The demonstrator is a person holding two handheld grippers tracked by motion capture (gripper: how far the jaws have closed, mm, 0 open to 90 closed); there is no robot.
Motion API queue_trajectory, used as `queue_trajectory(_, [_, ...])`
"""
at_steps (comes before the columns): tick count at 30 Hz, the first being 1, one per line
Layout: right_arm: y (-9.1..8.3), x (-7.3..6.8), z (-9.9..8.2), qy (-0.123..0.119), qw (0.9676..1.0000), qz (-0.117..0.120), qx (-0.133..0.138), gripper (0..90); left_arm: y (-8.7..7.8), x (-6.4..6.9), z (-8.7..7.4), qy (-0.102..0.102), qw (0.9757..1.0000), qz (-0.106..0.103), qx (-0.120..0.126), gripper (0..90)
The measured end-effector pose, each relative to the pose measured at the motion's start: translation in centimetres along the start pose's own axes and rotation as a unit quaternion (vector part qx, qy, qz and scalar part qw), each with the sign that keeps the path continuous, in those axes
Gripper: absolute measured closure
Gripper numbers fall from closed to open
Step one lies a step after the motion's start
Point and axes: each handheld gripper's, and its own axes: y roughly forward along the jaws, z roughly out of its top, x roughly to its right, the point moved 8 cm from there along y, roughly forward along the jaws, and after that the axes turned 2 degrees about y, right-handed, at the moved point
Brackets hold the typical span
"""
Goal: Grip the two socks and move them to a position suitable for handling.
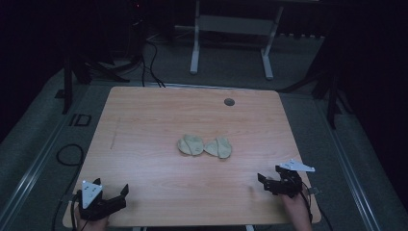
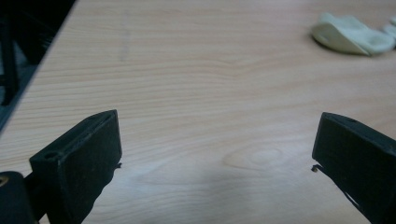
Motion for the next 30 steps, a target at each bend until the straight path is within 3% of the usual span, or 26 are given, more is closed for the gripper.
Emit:
queue_trajectory(4, [1.0, -1.5, 1.0, -0.014, 0.9996, 0.023, -0.008, 13.9, 0.0, 0.7, 0.2, 0.016, 0.9999, -0.004, 0.000, 1.6])
queue_trajectory(8, [2.0, -2.8, 2.0, -0.019, 0.9991, 0.035, -0.016, 13.9, 0.1, 0.7, 0.2, 0.015, 0.9999, -0.005, 0.000, 1.6])
queue_trajectory(18, [4.7, -5.7, 4.9, -0.037, 0.9980, 0.049, -0.017, 13.9, 0.2, 0.6, 0.1, 0.022, 0.9998, -0.003, -0.002, 1.6])
queue_trajectory(24, [6.6, -7.2, 5.9, -0.053, 0.9967, 0.054, -0.030, 14.1, 0.2, 0.4, 0.1, 0.013, 0.9999, -0.007, -0.002, 1.5])
queue_trajectory(30, [8.4, -8.3, 7.2, -0.053, 0.9963, 0.059, -0.032, 16.0, 0.3, 0.4, 0.0, 0.007, 0.9998, -0.016, -0.002, 1.5])
